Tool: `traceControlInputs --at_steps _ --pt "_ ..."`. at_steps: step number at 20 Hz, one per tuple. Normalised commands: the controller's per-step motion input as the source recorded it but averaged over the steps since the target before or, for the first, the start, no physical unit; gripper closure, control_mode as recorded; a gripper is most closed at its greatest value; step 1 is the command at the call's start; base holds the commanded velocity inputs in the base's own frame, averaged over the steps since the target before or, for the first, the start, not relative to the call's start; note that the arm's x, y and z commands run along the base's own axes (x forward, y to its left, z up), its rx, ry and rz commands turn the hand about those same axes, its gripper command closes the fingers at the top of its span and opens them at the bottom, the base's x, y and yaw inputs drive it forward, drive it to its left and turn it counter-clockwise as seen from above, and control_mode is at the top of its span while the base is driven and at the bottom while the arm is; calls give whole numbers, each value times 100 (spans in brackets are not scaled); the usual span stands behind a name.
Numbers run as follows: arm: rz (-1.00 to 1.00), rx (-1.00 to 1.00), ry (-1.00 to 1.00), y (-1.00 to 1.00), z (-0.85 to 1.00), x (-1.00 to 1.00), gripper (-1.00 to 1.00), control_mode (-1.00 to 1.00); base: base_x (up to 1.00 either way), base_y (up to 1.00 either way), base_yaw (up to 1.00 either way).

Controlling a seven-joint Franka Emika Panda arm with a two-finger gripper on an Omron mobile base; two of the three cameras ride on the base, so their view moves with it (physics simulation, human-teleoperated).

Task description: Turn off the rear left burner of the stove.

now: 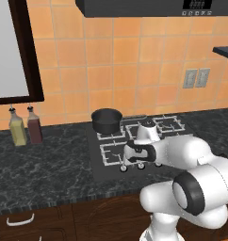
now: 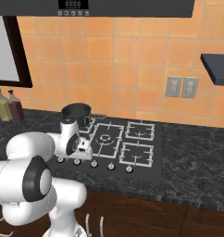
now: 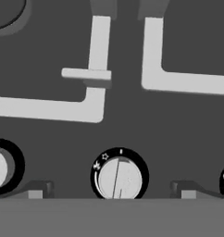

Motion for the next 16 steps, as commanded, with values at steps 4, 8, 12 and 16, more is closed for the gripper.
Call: traceControlInputs --at_steps 4,8,12,16 --pt "0 0 0 -1 -20 -1 -100 -100 0 0 0" --pt "0 2 0 -1 -13 4 -100 -100 0 0 0" --pt "0 2 0 -1 -2 1 -100 -100 0 0 0" --pt "0 0 -2 -12 0 0 -100 -100 0 0 0"
